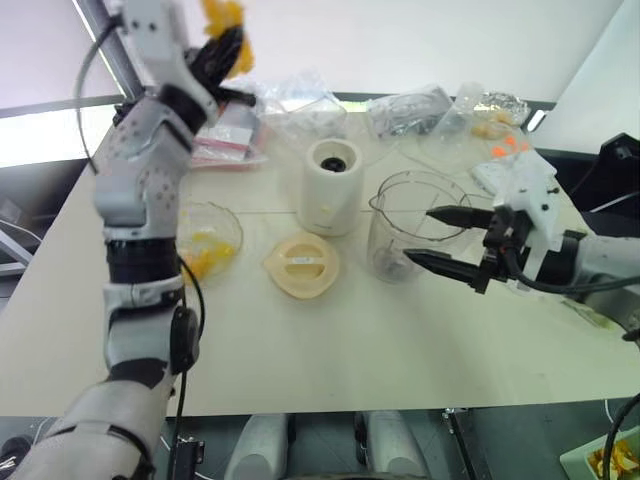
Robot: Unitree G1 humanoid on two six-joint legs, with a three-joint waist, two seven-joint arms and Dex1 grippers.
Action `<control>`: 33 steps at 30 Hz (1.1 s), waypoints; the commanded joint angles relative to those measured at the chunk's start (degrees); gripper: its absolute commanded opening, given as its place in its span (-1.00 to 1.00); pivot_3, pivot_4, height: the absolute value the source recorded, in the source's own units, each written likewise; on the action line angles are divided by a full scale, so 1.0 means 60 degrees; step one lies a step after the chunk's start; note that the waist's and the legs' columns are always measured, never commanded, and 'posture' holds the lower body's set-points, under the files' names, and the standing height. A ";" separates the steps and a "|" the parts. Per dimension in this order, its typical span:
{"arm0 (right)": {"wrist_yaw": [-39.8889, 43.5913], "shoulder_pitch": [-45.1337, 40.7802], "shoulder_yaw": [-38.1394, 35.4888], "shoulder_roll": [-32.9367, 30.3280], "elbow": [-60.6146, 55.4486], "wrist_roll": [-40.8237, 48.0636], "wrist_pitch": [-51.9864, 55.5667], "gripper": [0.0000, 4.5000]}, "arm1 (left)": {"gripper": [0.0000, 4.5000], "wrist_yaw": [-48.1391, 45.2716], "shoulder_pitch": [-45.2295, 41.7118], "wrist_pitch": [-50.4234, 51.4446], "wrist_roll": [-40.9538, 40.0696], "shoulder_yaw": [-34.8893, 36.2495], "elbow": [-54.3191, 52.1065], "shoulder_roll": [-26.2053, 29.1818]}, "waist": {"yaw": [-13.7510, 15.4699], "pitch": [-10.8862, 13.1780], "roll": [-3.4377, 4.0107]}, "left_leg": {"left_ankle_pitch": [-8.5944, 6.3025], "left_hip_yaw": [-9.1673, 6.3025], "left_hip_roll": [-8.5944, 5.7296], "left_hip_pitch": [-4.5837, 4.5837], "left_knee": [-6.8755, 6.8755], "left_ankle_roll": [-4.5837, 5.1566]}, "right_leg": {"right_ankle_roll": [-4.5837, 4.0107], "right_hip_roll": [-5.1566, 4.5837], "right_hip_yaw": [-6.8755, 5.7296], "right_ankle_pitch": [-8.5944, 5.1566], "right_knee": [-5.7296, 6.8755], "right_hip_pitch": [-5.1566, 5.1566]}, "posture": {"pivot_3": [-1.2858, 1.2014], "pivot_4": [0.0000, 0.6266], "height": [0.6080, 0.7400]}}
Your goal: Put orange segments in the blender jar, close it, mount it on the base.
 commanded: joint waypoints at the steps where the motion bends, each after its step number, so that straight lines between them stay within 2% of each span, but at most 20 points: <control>1: -0.0514 0.0285 -0.0738 0.0125 -0.0652 0.0281 0.0048 0.72 | -0.95 -0.1112 -0.1040 -0.0599 -0.0177 -0.0516 0.0801 -0.0458 | -0.0012 0.0000 0.0000 | -0.0001 0.0001 0.0000 -0.0001 -0.0001 0.0001 | 0.0001 -0.0001 0.0000 0.0000 -0.0001 0.0000 | 0.03 -0.52 1.00; 9: -0.1808 0.1711 -0.2275 0.0418 -0.1876 0.0850 0.0260 0.72 | -0.95 -0.3665 -0.2228 -0.1306 -0.0121 -0.1450 0.3150 -0.1787 | -0.0025 0.0002 0.0001 | -0.0004 0.0006 0.0006 0.0003 -0.0008 0.0007 | 0.0002 0.0005 0.0001 -0.0001 -0.0001 -0.0004 | 0.03 -0.52 1.00; 12: -0.2078 0.2248 -0.2747 0.0435 -0.2202 0.1062 0.0280 0.72 | -0.95 -0.4496 -0.2284 -0.1541 0.0068 -0.1808 0.3697 -0.2008 | -0.0030 0.0002 0.0001 | -0.0004 0.0007 0.0008 0.0003 -0.0008 0.0008 | 0.0002 0.0006 0.0002 -0.0001 0.0000 -0.0004 | 0.03 -0.52 1.00; 17: -0.2620 0.3676 -0.4212 0.0590 -0.3024 0.1707 0.0441 0.72 | -0.95 -0.6658 -0.1812 -0.1839 0.0684 -0.2985 0.4643 -0.2396 | 0.0010 0.0003 0.0000 | -0.0004 -0.0001 0.0007 -0.0003 -0.0007 0.0009 | 0.0003 0.0005 0.0001 -0.0005 -0.0003 0.0000 | 0.03 -0.52 1.00; 23: -0.3266 0.4673 -0.4970 0.0657 -0.3509 0.2342 0.0222 0.72 | -0.95 -0.7047 -0.1953 -0.2909 0.1553 -0.3314 0.6534 -0.2928 | -0.0005 0.0003 -0.0002 | -0.0006 0.0002 0.0017 0.0002 -0.0004 0.0013 | -0.0001 0.0004 0.0007 -0.0005 -0.0007 0.0001 | 0.03 -0.52 1.00; 27: -0.3421 0.5869 -0.5824 0.0962 -0.3832 0.2577 -0.0045 0.72 | -0.95 -0.6981 -0.2070 -0.3683 0.2192 -0.3462 0.7616 -0.3384 | 0.0020 0.0005 -0.0006 | -0.0006 0.0001 0.0017 0.0000 -0.0004 0.0013 | 0.0001 0.0007 0.0006 -0.0006 -0.0009 0.0003 | 0.03 -0.52 1.00; 28: -0.3490 0.6139 -0.6003 0.1074 -0.3864 0.2598 -0.0107 0.72 | -0.71 -0.6890 -0.2141 -0.3807 0.2302 -0.3458 0.7810 -0.3496 | 0.0044 0.0005 -0.0006 | -0.0007 -0.0001 0.0018 -0.0002 -0.0004 0.0015 | 0.0004 0.0006 0.0005 -0.0007 -0.0010 0.0003 | 0.03 -0.52 1.00; 30: -0.3929 0.6416 -0.5926 0.1003 -0.3886 0.3064 -0.0369 0.72 | -0.40 -0.6768 -0.2348 -0.3977 0.2435 -0.3368 0.8177 -0.3647 | 0.0058 0.0005 -0.0007 | -0.0008 -0.0002 0.0019 -0.0002 -0.0004 0.0017 | 0.0009 0.0001 0.0007 -0.0010 -0.0014 0.0010 | 0.03 -0.52 1.00; 33: -0.4095 0.6761 -0.5745 0.0925 -0.3896 0.3280 -0.0670 0.72 | 0.30 -0.6348 -0.2491 -0.4401 0.2685 -0.3302 0.8574 -0.3857 | 0.0047 0.0005 -0.0008 | -0.0009 0.0002 0.0021 0.0001 0.0008 0.0018 | 0.0006 -0.0002 0.0009 -0.0011 -0.0017 0.0020 | 0.03 -0.52 1.00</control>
